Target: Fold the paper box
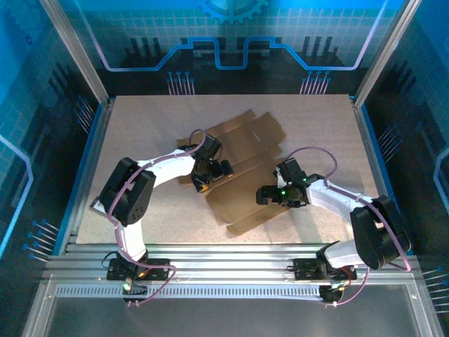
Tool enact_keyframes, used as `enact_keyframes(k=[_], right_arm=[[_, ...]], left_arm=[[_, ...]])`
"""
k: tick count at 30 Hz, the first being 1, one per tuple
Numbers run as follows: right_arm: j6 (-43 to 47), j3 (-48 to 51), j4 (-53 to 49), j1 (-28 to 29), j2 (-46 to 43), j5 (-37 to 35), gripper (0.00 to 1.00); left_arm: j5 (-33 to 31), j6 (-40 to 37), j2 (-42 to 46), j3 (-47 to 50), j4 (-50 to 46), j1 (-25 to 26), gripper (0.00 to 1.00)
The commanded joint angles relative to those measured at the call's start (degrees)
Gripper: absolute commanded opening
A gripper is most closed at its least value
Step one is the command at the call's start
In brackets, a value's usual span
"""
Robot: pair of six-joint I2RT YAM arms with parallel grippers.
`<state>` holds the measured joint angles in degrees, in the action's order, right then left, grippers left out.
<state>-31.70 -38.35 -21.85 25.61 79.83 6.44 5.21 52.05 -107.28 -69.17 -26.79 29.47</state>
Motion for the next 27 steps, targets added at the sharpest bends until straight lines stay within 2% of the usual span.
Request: enact_keyframes(k=[1,9,13,17,22,27], right_arm=[[-5.90,1.70,0.84,4.93,-0.03,1.70,1.00],[-15.45,0.16,6.30,16.82,2.17,0.11,1.00],[-16.49,-2.46,6.00,21.02,3.75,-2.29,1.00],[-14.71,-3.12,4.21,21.02,1.05,-4.56,1.00],[-8.00,-3.57,3.15,20.52,-5.75,-4.14,1.00],[-2.84,-3.73,1.79,16.75,-11.32,-4.10,1.00]], left_arm=[[-0.89,-3.10,-2.37,-1.88,-2.48,-2.22,0.99],[-0.35,-8.99,-6.14,-10.28,-5.05,-6.30,0.99],[-0.90,-10.21,-6.18,-13.43,-7.32,-7.10,0.99],[-1.23,-10.80,-1.16,-10.15,-6.52,-7.59,0.99],[-0.06,-13.25,9.95,-2.71,-2.86,-8.31,0.99],[3.59,-14.98,17.18,2.33,-0.21,-9.40,0.99]])
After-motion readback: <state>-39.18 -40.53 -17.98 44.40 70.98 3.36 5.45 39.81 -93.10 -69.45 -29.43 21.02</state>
